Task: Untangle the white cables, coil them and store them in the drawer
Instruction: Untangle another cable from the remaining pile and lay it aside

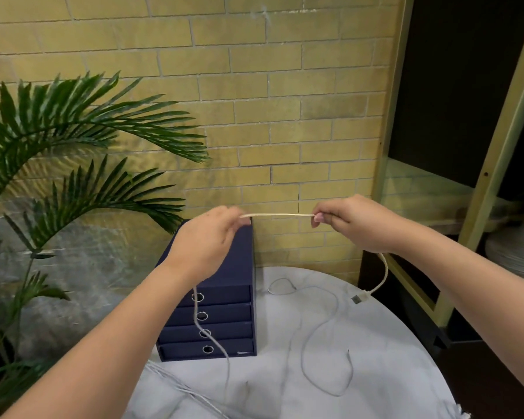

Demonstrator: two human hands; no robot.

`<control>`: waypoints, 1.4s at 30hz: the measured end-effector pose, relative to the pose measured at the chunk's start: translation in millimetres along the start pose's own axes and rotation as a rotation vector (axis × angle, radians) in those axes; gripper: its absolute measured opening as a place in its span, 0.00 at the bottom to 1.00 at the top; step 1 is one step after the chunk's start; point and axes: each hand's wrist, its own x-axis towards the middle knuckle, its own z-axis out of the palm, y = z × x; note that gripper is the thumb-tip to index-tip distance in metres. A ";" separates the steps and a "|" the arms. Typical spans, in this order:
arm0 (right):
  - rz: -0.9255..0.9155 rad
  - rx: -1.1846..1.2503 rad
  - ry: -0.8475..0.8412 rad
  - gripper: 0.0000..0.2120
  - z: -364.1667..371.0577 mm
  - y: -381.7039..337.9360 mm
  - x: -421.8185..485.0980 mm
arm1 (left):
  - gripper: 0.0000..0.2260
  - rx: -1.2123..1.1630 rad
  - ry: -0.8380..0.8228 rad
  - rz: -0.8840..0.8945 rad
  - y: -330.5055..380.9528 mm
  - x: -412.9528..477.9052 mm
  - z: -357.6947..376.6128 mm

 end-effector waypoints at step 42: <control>0.020 0.107 -0.139 0.13 17.2 -5.1 -4.5 | 0.10 -0.222 -0.263 -0.018 38.8 -4.3 5.2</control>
